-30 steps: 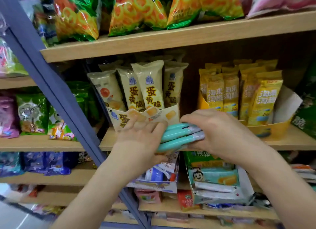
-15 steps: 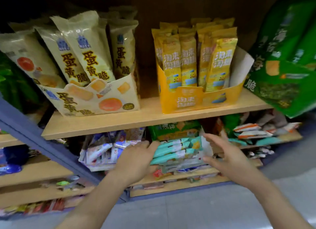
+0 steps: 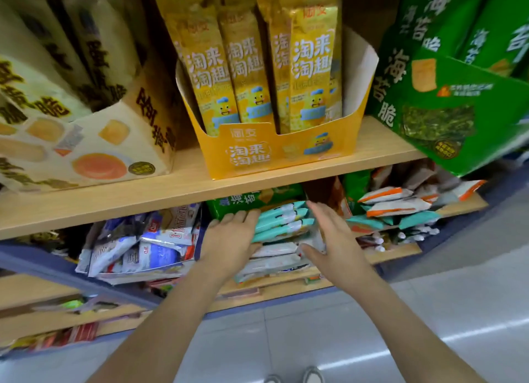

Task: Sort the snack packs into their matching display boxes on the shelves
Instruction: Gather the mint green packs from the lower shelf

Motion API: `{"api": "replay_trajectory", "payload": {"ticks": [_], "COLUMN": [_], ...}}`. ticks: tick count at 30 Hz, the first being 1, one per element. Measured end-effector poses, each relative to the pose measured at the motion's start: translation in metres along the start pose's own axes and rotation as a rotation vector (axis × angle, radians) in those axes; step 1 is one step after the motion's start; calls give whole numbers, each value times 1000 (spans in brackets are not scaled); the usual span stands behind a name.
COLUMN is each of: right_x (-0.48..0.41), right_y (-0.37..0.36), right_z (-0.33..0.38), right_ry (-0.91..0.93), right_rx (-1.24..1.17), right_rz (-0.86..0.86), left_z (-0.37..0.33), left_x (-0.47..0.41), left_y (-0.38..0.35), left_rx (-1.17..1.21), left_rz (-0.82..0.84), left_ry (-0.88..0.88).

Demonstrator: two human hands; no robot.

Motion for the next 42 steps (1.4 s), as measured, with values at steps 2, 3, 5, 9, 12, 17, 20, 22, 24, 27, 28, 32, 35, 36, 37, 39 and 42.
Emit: {"api": "replay_trajectory", "payload": {"ticks": [2, 3, 5, 9, 12, 17, 20, 22, 24, 27, 28, 32, 35, 36, 37, 39, 42], "right_x": [-2, -2, -2, 0, 3, 12, 15, 15, 15, 13, 12, 11, 11, 11, 10, 10, 11], "right_y": [-9, -15, -26, -23, -18, -33, -43, -46, -48, -47, -47, -46, -47, -48, -48, -47, -48], "right_z": [1, 1, -3, -5, -2, -5, -9, -7, -6, -8, -9, -9, -7, -7, -9, -14, -16], "right_ry": [70, 94, 98, 107, 130, 174, 159, 168, 172, 177, 185, 209, 196, 179, 153, 91, 37], "right_rx": [168, 257, 345, 328, 298, 315, 385, 411, 403, 323, 301, 259, 252, 245, 226, 153, 52], "right_rz": [38, 83, 154, 49, -69, 22, 189, 240, 238, 211, 206, 187, 205, 215, 223, 226, 224], "left_z": [-9, -12, -11, -6, -3, 14, 12, 14, 15, 10, 9, 16, 22, 23, 24, 27, 24], "left_x": [-3, -4, -4, -7, -12, -18, -10, -5, 1, 20, 29, 48, 41, 39, 38, 39, 42], "left_y": [-8, -13, -22, -30, -35, -43, -45, -43, -27, 0, -4, -33, -34, -34, -34, -34, -33], "left_rx": [-26, -38, -42, -14, -36, -88, -58, 15, 129, 263, 276, 308, 332, 305, 271, 250, 275], "left_rz": [10, 20, 28, 58, 122, 168, 131, 80, -56, -271, -222, 43, 140, 164, 179, 186, 200], "left_ry": [-17, -19, 9, 37, 38, 155, 156, 168, 165, 97, 86, 153, 208, 203, 196, 205, 212]}}
Point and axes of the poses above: each hand's wrist, its own x-axis away from the middle knuckle, its own y-axis out of the back of the hand, z = x × y, the point moved 10 cm from there along -x, towards the middle knuckle, and after that the axes turned 11 degrees about -z, right-handed, at the moved point
